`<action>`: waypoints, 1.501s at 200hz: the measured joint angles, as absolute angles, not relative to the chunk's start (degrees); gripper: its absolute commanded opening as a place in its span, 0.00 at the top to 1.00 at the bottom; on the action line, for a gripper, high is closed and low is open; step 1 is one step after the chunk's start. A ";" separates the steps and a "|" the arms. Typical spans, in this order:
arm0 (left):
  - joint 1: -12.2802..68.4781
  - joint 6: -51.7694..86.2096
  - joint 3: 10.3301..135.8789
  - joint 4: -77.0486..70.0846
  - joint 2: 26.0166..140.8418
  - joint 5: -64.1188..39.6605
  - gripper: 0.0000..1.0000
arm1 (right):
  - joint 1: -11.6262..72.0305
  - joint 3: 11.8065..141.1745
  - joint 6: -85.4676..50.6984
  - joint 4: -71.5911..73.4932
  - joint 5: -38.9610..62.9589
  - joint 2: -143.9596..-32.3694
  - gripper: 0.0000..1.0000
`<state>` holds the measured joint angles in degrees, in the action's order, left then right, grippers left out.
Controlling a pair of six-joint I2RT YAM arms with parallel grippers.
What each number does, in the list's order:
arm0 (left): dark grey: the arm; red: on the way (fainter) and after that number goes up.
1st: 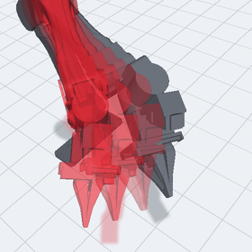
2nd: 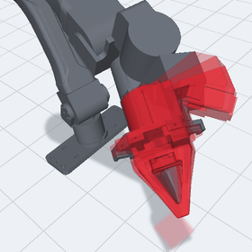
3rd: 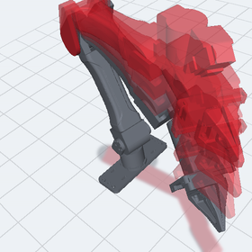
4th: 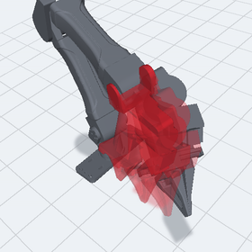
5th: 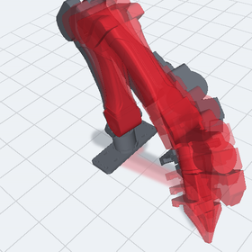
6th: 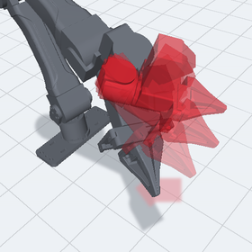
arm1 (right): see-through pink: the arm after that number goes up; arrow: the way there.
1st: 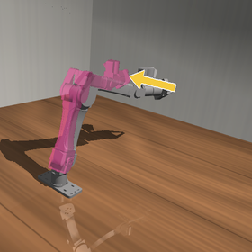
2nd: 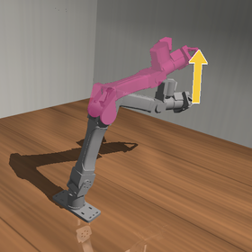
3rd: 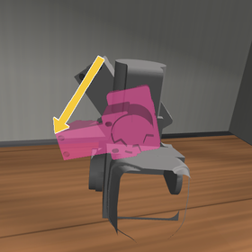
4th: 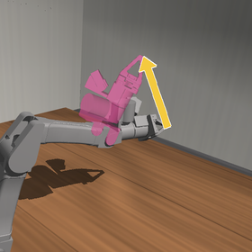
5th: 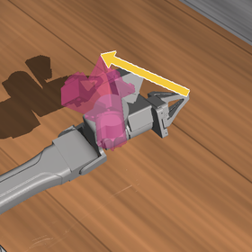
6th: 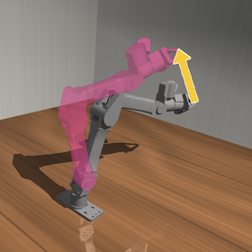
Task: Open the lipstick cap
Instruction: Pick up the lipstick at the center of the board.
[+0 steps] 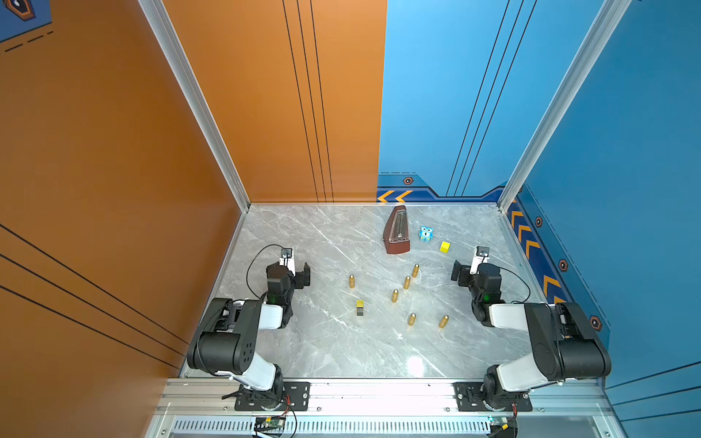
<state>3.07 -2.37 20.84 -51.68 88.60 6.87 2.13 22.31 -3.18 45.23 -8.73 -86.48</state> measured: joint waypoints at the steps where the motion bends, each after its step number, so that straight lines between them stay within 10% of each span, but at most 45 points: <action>1: 3.07 -2.35 20.84 -51.68 88.60 6.98 0.01 | 2.13 22.31 -3.18 45.23 -8.73 -86.48 0.00; 300: 3.11 -3.64 18.04 -51.68 82.61 4.25 0.01 | 2.13 22.31 -3.18 45.23 -8.73 -86.48 0.00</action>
<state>3.11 -3.64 18.04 -51.68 82.61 4.25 2.13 22.31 -3.18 45.23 -8.73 -86.48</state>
